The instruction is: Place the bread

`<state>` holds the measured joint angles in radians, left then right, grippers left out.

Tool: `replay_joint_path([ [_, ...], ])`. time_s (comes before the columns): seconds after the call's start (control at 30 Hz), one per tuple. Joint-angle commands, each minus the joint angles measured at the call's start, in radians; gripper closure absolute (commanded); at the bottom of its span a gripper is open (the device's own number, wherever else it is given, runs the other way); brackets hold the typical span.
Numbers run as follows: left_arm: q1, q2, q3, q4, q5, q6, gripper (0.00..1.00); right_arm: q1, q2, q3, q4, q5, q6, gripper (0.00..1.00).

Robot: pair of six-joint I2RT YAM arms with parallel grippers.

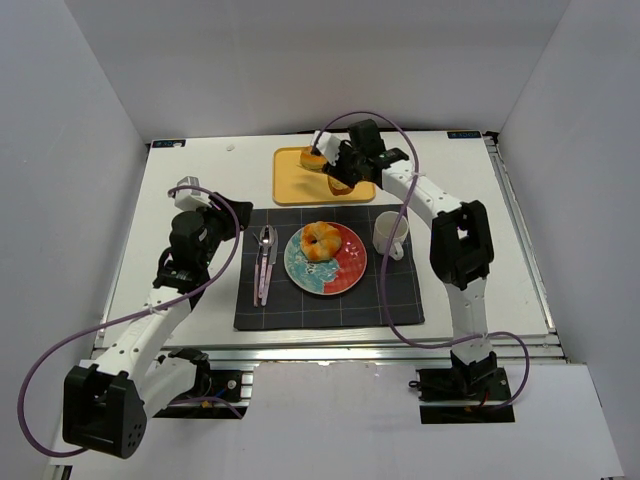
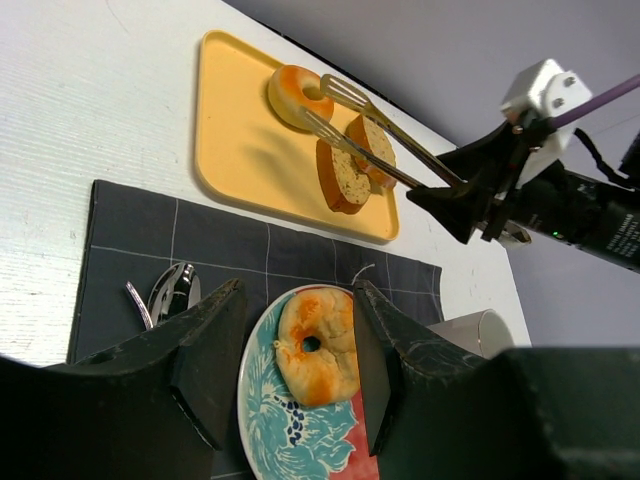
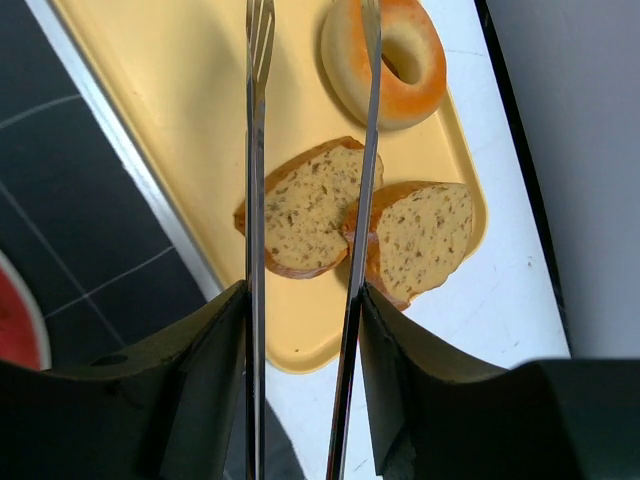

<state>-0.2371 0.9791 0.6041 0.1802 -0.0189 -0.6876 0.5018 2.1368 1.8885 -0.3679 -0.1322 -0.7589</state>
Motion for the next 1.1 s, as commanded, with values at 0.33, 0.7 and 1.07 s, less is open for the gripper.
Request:
replay_joint_path([
  [0.33,0.009,-0.006,0.011,0.012,-0.009,0.014,0.43,0.014,0.08,0.078,0.109,0.117,-0.122,0.5],
  [0.7,0.009,-0.025,0.006,0.004,-0.015,0.011,0.43,0.015,0.141,0.116,0.136,0.16,-0.129,0.51],
  [1.07,0.009,-0.031,0.01,-0.001,-0.018,0.011,0.43,0.017,0.163,0.113,0.112,0.164,-0.119,0.51],
])
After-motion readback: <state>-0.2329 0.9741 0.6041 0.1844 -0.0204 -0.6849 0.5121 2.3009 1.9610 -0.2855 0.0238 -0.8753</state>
